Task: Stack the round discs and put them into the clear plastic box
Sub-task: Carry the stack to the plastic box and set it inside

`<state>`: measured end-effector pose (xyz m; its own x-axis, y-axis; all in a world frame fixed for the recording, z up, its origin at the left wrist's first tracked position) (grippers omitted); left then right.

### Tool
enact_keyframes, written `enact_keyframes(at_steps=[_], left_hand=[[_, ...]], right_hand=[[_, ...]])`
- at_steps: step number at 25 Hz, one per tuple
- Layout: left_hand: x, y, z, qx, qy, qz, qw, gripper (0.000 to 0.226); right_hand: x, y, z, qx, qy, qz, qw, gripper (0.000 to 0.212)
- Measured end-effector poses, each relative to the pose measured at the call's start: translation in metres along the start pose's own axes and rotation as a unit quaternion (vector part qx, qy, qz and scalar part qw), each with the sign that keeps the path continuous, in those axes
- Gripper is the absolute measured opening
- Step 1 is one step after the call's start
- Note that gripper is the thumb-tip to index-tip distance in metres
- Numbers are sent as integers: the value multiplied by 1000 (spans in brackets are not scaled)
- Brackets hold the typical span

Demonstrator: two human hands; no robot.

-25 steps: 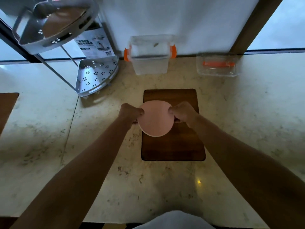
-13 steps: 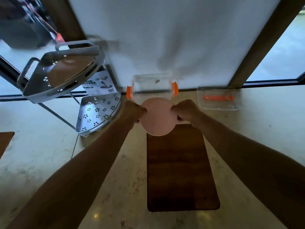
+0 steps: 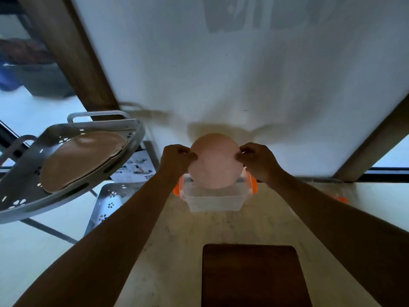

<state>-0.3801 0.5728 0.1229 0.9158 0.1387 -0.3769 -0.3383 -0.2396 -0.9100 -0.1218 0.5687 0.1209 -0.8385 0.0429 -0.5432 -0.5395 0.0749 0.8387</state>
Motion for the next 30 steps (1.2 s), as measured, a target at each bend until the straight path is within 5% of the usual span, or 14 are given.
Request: enact_keyframes(at_steps=[9,16,21,30], left_hand=[[22,24,44,195,25,248,949,13],[37,50,54,187,-6,273,944,7],[50,56,52,244,-24,338,909,13],[57,72,57,235,-54,343,908,18]], right_hand=[[32,-32,33,-144,-13,-82,986,15],[50,-54,44,-171,-43,-209,962,18],[50,-56,47,-169,-62,-281,943,19],[50,-55,43,-170,-68,-316,931,17]])
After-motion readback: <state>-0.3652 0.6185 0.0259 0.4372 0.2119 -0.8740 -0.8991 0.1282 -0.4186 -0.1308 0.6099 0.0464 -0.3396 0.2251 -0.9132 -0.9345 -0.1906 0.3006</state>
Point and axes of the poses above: each hand's wrist, its own z-axis towards the middle knuckle, its own x-axis out of the palm, y = z × x, the point moved 8 cm from there along z, towards the middle knuckle, and after that the axes turned 1 degree about x, right-handed, at the moved point
